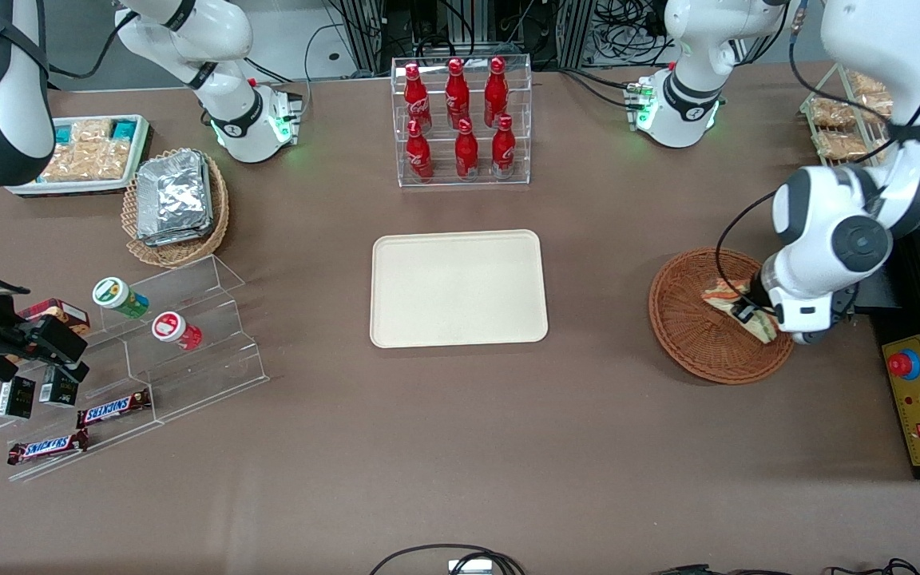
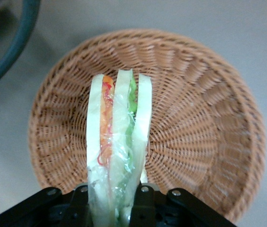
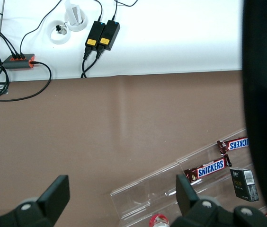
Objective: Place sandwich from basket to tray
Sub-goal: 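Lift the sandwich and carry it with the left gripper toward the tray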
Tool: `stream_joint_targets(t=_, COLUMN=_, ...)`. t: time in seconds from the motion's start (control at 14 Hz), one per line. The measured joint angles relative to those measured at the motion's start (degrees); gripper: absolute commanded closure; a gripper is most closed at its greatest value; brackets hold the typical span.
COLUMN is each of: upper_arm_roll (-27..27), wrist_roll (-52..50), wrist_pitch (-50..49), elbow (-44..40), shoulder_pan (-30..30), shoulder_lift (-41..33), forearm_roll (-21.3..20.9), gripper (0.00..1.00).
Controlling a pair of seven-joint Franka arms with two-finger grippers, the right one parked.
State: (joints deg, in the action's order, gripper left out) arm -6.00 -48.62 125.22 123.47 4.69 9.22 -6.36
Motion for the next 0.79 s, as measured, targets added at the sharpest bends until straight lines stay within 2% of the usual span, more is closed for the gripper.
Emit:
stream_joint_targets(t=0.36, upper_arm_roll=-5.03, wrist_roll=2.43, wrist_pitch=-11.65, elbow=-10.24, shoulder_pan=-0.27, shoulder_lift=-2.42, forearm_roll=1.69, gripper=1.00)
stream_joint_targets(t=0.79, upper_arm_roll=-15.98, wrist_roll=2.37, wrist_pitch=-12.54, elbow=-13.67, shoulder_pan=-0.72, shoulder_lift=-1.27, forearm_roll=1.88, gripper=1.00)
